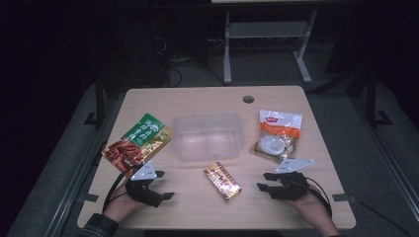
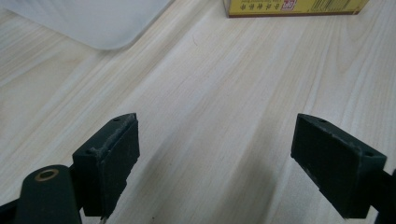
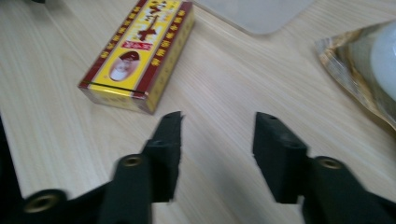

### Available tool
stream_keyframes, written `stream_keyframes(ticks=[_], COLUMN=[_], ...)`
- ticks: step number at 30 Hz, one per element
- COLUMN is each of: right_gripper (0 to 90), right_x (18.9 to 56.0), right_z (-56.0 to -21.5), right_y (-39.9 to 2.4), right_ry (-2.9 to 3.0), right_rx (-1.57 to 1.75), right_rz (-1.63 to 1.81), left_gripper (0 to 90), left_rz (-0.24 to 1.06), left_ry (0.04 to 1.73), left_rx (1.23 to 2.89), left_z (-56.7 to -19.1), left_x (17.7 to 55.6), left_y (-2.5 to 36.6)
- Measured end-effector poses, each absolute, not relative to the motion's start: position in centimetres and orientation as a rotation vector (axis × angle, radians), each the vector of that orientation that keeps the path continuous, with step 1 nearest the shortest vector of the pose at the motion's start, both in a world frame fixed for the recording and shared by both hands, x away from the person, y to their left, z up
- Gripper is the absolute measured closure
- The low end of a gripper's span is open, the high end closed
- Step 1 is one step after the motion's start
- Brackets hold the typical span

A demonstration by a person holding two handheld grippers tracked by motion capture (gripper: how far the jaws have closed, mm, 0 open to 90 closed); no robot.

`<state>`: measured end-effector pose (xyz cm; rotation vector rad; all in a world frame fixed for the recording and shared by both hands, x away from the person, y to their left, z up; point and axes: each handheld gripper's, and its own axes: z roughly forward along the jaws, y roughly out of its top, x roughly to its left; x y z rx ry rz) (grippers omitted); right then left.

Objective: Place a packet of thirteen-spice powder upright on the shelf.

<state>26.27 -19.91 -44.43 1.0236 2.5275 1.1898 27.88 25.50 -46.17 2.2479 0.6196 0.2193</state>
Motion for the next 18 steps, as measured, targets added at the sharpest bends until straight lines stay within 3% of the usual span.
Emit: stream_keyframes(ticks=[1, 2, 3, 9, 18], right_gripper=[64.4, 64.4, 73.5, 88.9, 89.5], right_x=[26.3, 26.3, 26.2, 25.9, 25.8], right_z=[-44.2, -44.2, -44.0, -43.5, -43.2], right_y=[-19.5, -19.5, -19.0, -17.2, -15.4], right_ry=[2.545, 2.545, 2.562, 2.617, 2.654], right_rx=[1.009, 1.009, 1.0, 0.92, 0.854], right_rz=[1.212, 1.212, 1.23, 1.274, 1.308], left_gripper=[14.9, 14.9, 14.9, 14.9, 14.9], left_rz=[0.217, 0.217, 0.214, 0.212, 0.205], left_ry=[0.616, 0.616, 0.617, 0.612, 0.615], left_rx=[2.249, 2.249, 2.246, 2.247, 2.247], left_z=[-46.1, -46.1, -46.1, -46.1, -46.2], left_x=[27.9, 27.9, 27.8, 27.8, 27.8], left_y=[25.5, 25.5, 25.5, 25.5, 25.4])
